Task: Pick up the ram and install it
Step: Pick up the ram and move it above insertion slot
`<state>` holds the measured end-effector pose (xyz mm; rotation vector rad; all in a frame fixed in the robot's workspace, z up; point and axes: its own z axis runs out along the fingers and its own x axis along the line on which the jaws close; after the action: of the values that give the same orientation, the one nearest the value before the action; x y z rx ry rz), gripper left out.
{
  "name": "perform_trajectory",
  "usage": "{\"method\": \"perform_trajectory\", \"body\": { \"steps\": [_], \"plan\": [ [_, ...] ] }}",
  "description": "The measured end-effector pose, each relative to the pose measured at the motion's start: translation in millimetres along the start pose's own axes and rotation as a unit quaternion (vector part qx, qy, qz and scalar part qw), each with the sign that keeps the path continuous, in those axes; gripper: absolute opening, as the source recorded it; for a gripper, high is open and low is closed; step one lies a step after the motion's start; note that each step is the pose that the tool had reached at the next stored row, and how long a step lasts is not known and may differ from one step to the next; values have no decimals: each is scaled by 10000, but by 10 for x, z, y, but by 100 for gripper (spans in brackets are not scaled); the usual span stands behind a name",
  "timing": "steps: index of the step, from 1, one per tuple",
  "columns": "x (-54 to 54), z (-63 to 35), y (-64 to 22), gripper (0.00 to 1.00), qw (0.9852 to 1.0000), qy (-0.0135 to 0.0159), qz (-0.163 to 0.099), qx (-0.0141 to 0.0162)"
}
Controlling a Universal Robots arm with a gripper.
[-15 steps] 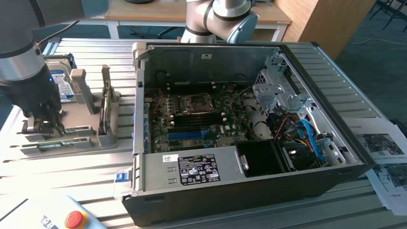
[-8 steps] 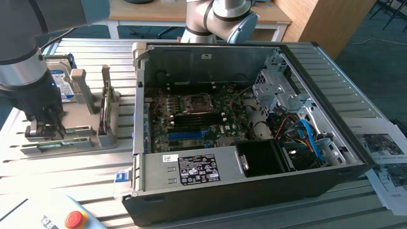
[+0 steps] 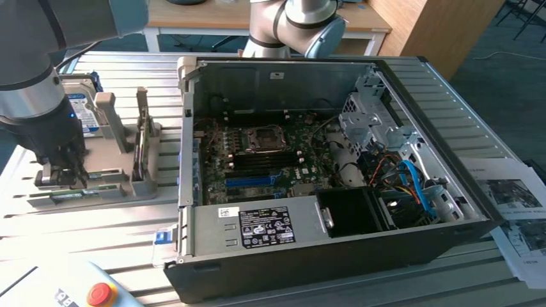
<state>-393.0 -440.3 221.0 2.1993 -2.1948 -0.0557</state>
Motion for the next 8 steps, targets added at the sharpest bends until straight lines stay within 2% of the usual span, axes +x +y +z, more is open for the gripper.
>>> {"method": "perform_trajectory", "body": {
  "steps": [8],
  "plan": [
    [0, 0, 0, 24, 10000, 4, -77, 0]
  ]
}}
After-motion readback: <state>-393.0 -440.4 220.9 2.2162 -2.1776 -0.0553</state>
